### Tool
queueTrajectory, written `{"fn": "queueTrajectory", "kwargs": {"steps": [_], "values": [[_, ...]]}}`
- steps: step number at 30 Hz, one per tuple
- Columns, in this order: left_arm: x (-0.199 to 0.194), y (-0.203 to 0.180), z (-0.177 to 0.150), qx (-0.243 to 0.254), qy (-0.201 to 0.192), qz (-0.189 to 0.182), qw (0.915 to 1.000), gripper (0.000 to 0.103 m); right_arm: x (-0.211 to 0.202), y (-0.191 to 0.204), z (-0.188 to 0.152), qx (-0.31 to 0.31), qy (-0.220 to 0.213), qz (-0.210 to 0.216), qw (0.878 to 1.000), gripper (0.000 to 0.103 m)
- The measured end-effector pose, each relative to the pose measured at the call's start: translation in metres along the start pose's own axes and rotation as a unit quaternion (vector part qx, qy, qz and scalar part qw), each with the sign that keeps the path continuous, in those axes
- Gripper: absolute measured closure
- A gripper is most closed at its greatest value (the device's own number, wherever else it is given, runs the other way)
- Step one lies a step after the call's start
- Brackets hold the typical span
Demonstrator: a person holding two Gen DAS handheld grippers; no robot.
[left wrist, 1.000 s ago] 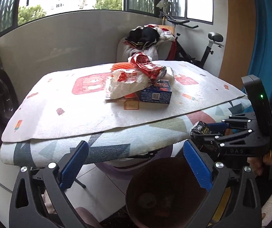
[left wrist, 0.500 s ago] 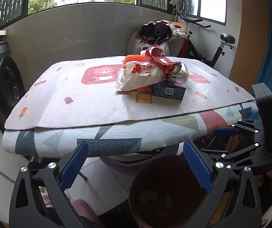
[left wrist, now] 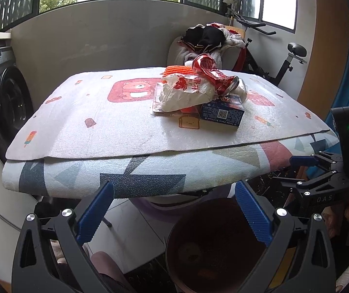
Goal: Collect trash
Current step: 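Grasp the crushed red can with the right tool while the left tool grasps the white paper wrapper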
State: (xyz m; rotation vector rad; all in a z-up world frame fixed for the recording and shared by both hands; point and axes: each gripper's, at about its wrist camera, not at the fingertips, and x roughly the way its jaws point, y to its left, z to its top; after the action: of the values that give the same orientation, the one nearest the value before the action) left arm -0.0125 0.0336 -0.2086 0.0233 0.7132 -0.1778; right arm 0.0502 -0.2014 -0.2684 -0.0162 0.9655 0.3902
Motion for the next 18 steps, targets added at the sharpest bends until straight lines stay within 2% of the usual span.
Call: {"fn": "queueTrajectory", "kwargs": {"steps": [18], "values": [[0.0, 0.009, 0.006, -0.022, -0.002, 0.017, 0.9996, 0.006, -0.005, -0.011, 0.01, 0.025, -0.007, 0.009, 1.0, 0.006]]}}
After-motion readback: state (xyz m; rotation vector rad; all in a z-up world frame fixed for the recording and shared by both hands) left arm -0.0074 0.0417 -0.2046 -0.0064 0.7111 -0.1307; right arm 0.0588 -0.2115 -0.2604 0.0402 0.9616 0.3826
